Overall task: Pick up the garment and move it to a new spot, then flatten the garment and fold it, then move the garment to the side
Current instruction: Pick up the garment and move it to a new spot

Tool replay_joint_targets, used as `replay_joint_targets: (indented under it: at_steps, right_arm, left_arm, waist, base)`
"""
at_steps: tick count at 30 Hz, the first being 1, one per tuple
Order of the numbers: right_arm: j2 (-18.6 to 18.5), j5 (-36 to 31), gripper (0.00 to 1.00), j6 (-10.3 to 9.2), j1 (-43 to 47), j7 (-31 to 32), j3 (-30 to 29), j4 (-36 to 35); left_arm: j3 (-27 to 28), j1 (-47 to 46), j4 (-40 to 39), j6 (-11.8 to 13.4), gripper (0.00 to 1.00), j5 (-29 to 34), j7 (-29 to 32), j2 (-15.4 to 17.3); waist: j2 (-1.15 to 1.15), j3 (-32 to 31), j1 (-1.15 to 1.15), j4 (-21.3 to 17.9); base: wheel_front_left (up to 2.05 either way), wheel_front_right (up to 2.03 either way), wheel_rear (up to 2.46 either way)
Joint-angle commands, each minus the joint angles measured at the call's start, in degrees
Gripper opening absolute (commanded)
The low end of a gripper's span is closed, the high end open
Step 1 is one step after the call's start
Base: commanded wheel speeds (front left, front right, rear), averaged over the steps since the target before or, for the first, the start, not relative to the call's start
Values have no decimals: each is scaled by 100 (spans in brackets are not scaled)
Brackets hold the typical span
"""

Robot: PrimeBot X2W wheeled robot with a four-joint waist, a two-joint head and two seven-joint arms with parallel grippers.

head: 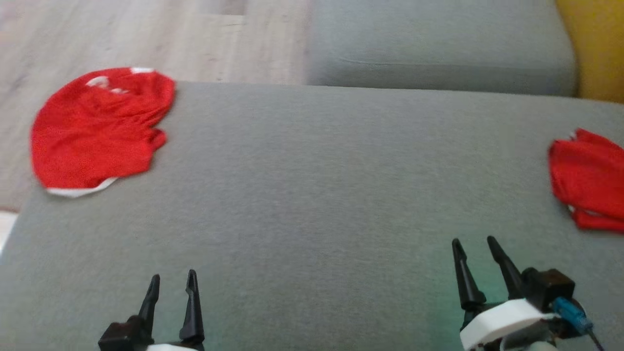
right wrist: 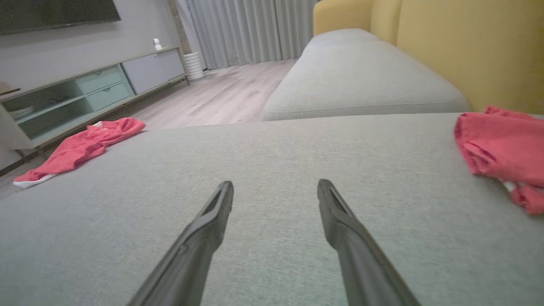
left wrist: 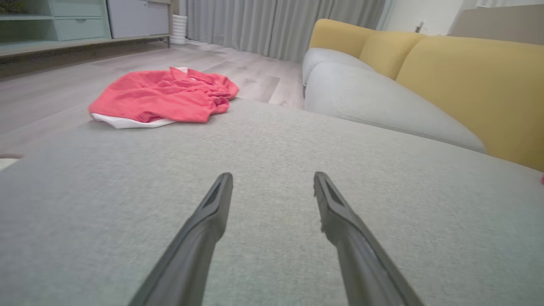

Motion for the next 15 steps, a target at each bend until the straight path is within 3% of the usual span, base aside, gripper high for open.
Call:
replay_joint_targets:
  at_steps: [1, 9, 15]
  right_arm:
    - [-29, 52, 100, 21, -126, -58, 168, -197]
    - [-29, 156, 100, 21, -147, -96, 343, -144]
    - [-29, 225, 100, 21, -194, -116, 557, -80]
  left_arm:
    - [185, -296, -125, -8, 100, 54, -31, 108]
    - [240, -216, -224, 53, 100, 45, 23, 249]
    - [366, -45, -344, 136, 100, -11, 17, 360]
  waist:
    - [0, -46, 0, 434]
    - [0, -155, 0, 1534]
    - [0, -221, 0, 1924]
  base:
    - [0, 0, 0]
    - [0, 0, 0]
    - [0, 0, 0]
